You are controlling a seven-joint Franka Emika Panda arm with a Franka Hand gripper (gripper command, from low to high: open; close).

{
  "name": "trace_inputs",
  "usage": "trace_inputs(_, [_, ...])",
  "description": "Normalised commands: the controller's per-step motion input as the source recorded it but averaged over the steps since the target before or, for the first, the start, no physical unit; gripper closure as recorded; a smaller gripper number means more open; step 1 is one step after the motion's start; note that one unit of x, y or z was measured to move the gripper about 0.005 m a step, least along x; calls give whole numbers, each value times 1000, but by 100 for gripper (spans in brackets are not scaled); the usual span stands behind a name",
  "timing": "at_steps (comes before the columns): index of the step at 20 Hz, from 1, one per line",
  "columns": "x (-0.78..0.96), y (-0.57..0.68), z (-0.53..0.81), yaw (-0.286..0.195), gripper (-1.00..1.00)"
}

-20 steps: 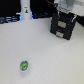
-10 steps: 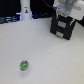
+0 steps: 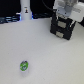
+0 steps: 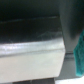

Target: Open the kcup holder, insert the kcup into the holder, and close the kcup holder

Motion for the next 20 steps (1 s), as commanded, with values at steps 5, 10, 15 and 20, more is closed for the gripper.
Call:
trace_inputs(5, [9, -8, 1, -4, 100])
trace_inputs(10, [258, -82, 105, 0, 100])
trace_inputs(15, [423, -179, 253, -1, 100])
trace_inputs(20, [537, -260, 272, -1, 100])
